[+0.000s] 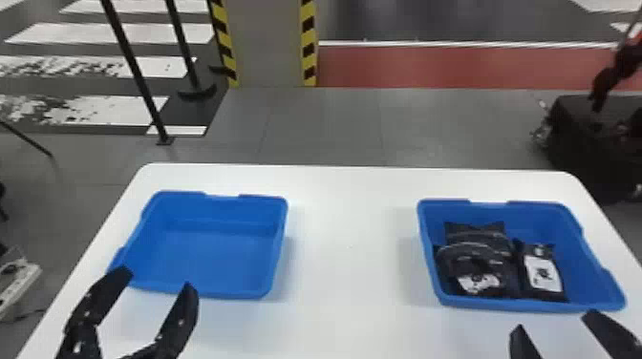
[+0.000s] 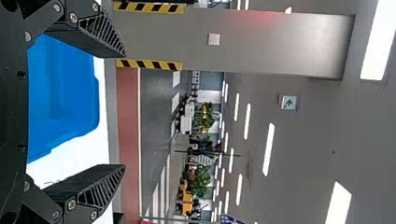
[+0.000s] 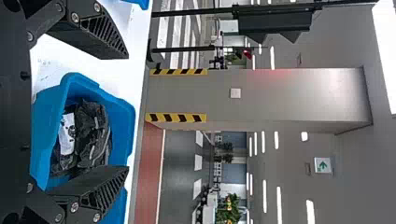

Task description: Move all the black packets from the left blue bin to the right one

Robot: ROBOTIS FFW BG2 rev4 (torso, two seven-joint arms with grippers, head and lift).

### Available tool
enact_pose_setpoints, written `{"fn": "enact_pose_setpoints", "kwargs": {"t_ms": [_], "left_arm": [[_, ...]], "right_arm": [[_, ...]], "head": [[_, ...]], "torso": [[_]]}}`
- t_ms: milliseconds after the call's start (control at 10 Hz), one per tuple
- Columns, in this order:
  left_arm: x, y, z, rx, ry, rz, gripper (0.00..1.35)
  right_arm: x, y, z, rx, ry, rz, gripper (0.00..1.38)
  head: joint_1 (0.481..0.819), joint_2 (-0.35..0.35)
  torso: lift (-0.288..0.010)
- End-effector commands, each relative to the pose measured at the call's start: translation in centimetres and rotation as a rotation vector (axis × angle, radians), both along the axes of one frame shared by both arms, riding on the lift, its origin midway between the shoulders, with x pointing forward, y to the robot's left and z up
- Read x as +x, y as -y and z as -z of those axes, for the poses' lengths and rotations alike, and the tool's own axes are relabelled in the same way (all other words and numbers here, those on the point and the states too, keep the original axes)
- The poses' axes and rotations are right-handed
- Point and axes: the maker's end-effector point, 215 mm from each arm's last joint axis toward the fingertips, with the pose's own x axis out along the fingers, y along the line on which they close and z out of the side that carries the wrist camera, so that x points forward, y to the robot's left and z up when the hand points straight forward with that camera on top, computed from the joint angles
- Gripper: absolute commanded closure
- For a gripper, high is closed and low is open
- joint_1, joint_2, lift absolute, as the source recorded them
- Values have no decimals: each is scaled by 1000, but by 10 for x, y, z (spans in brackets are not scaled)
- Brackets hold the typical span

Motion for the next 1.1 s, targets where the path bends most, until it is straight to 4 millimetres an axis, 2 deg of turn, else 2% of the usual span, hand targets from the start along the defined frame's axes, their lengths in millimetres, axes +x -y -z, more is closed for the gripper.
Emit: {"fn": "enact_pose_setpoints", "kwargs": {"t_ms": [0, 1000], "left_arm": [[0, 4, 2, -18, -5, 2, 202], [0, 5, 7, -41, -26, 3, 196]], "right_arm": [[0, 1, 1, 3, -3, 3, 185], [0, 2, 3, 17, -8, 7, 183]], "head": [[695, 41], [695, 25]], "torso": [[-110], [-110]]}}
